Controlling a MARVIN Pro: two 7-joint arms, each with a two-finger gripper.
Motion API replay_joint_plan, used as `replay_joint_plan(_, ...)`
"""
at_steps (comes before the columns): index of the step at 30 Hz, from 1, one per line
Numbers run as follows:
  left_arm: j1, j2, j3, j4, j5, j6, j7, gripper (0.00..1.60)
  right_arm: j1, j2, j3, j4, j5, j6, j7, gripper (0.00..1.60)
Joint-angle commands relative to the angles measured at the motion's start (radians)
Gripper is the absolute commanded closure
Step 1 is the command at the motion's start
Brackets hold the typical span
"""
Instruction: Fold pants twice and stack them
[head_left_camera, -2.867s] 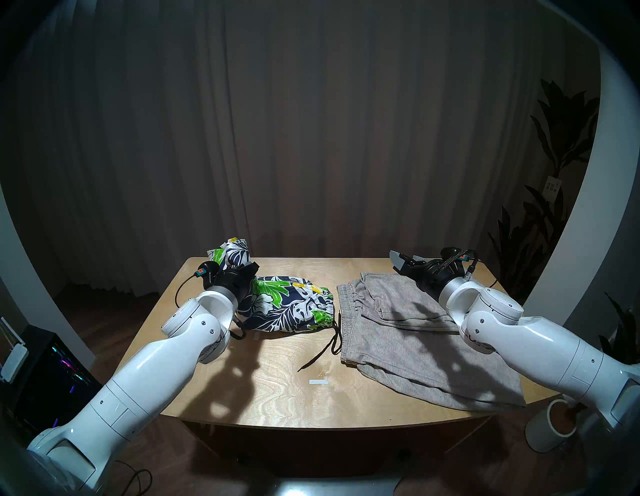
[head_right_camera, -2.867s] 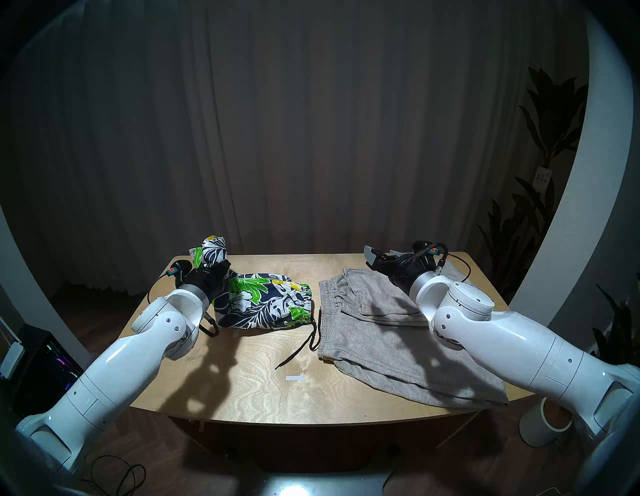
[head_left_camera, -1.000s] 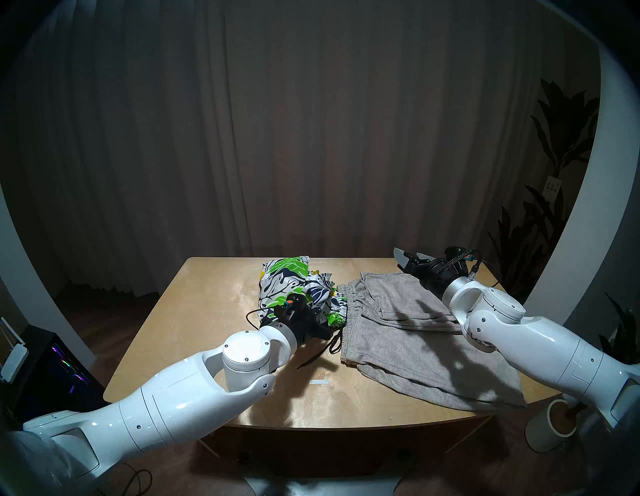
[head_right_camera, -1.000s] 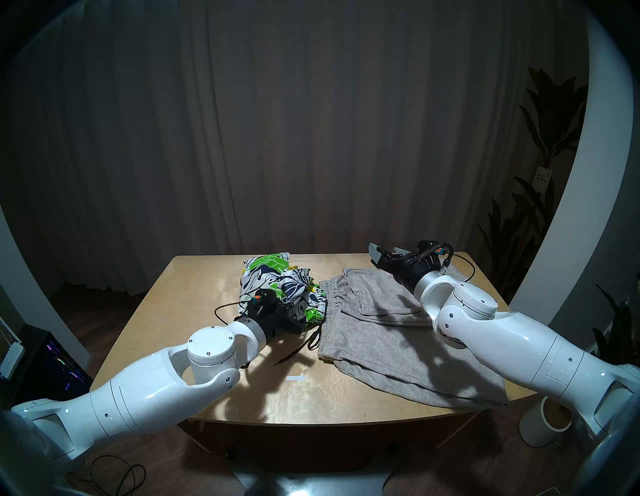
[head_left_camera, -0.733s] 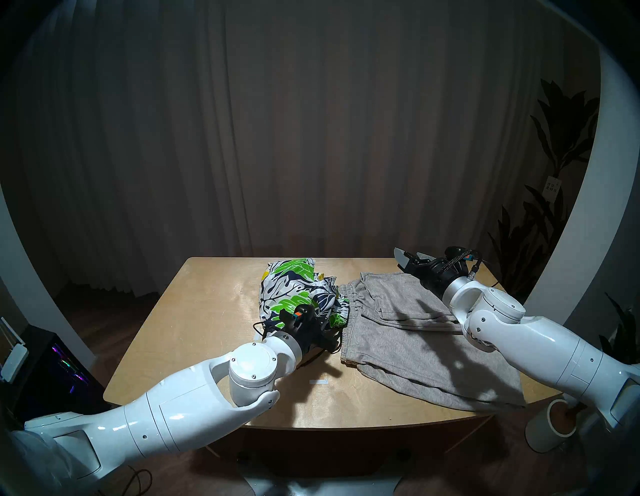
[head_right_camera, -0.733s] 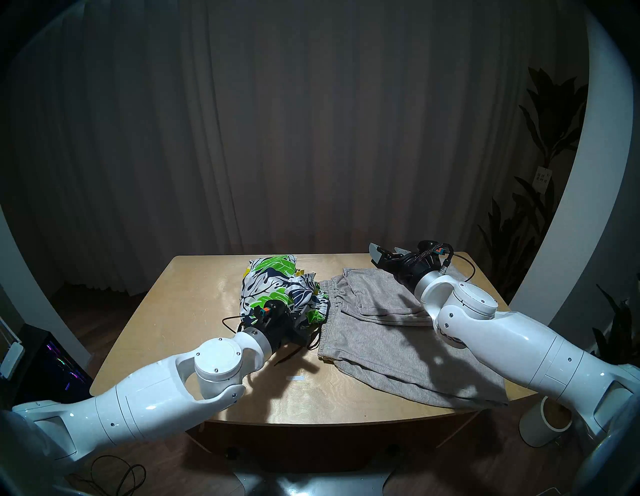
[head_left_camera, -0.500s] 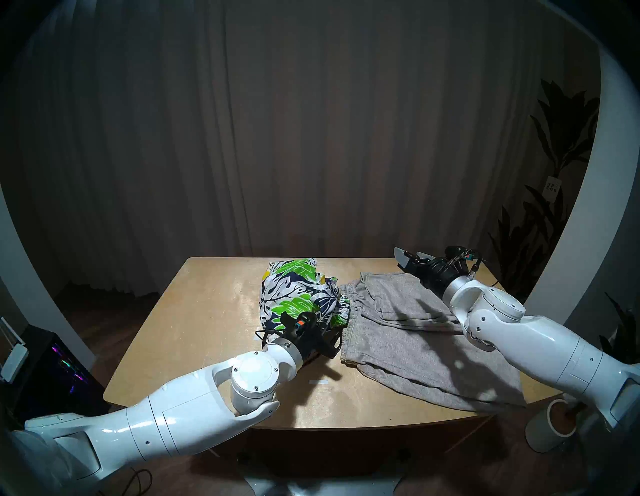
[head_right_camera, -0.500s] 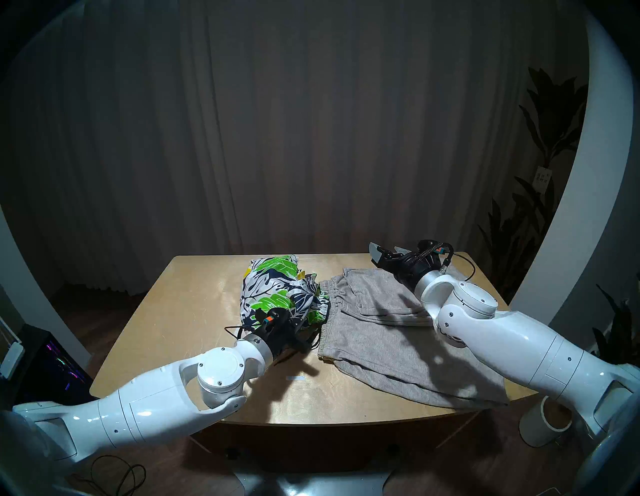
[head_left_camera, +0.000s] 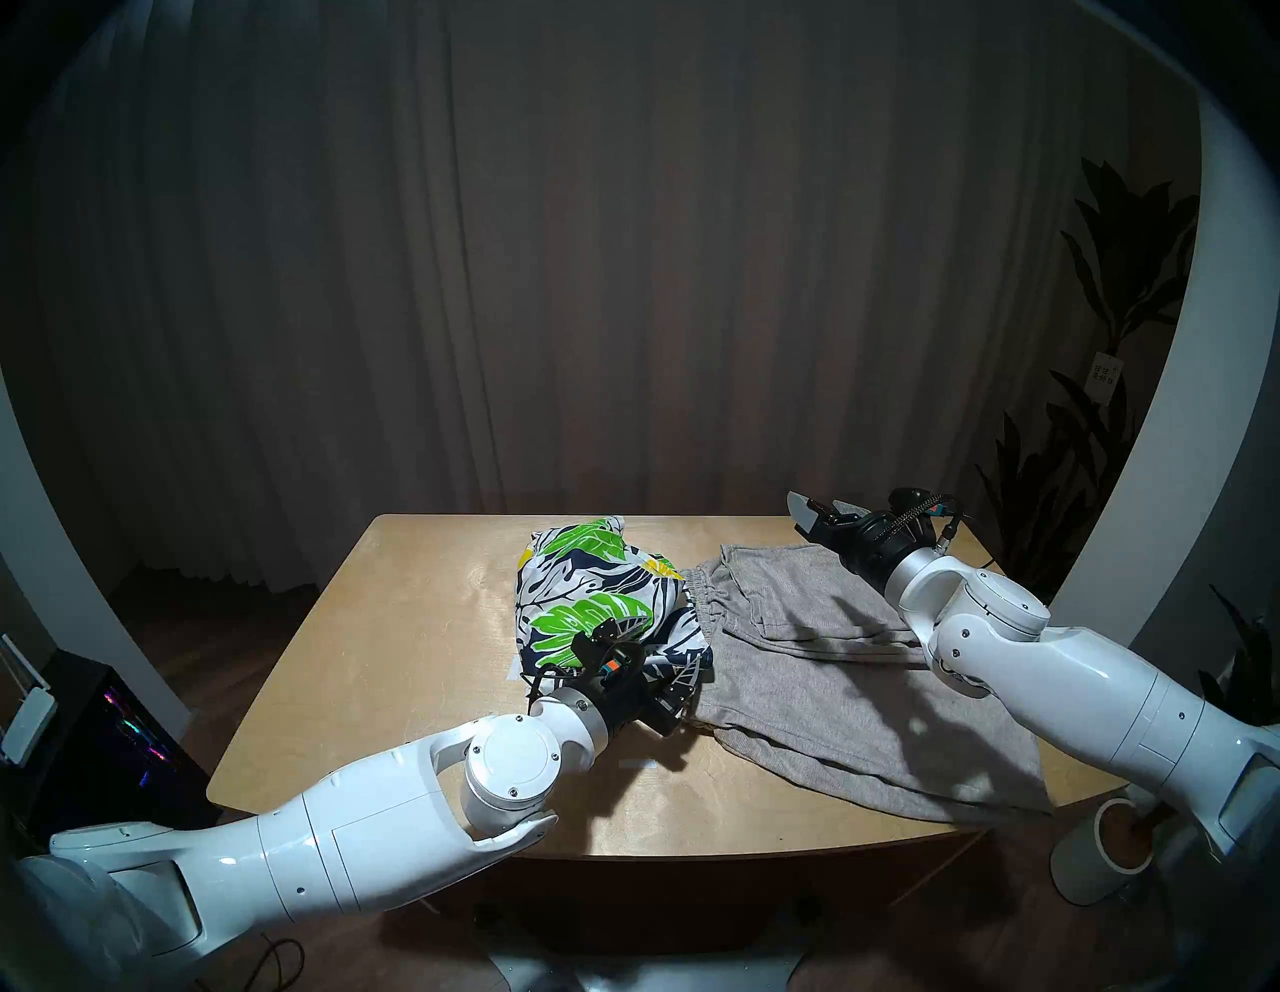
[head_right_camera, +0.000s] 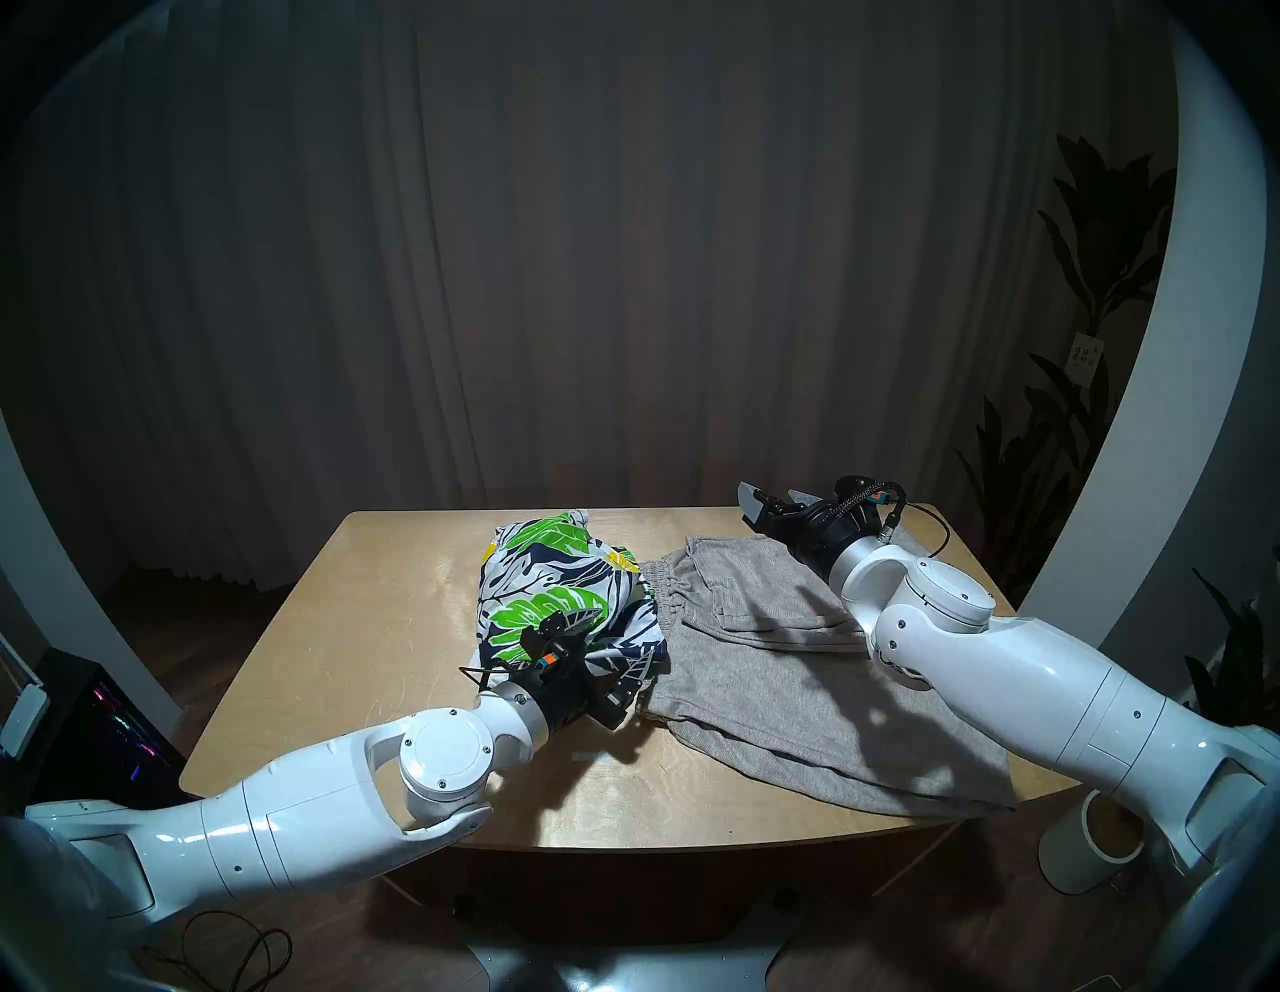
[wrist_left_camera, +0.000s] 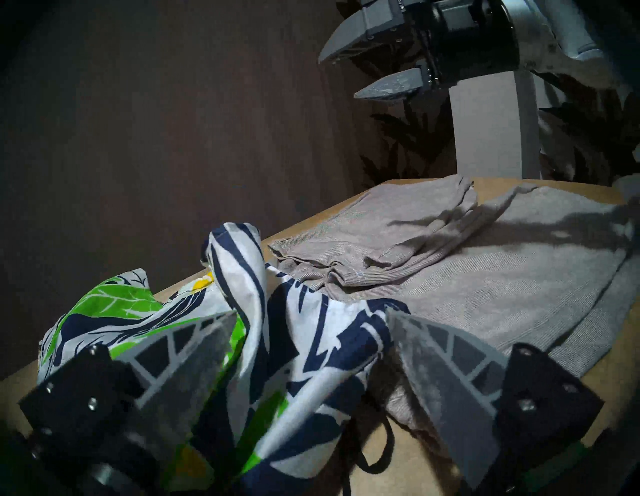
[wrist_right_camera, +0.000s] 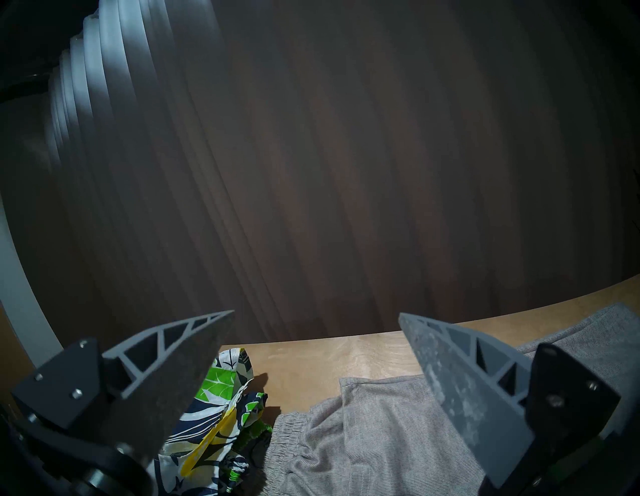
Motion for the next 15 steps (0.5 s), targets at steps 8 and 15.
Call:
replay_joint_plan(8,-0.016,-0.009,-0.031,-0.006,-0.130,-0.075,-0.151,0.63,0.021,-0.004,0.012,0.007,-0.005,0.003,-0.009,0.00)
replay_joint_plan(15,0.025,0.014,-0.115,-0.061,-0.271,-0.114,-0.114,0.53,0.030,-0.011,0.012,0.020,-0.011,0.009,-0.010,0.00)
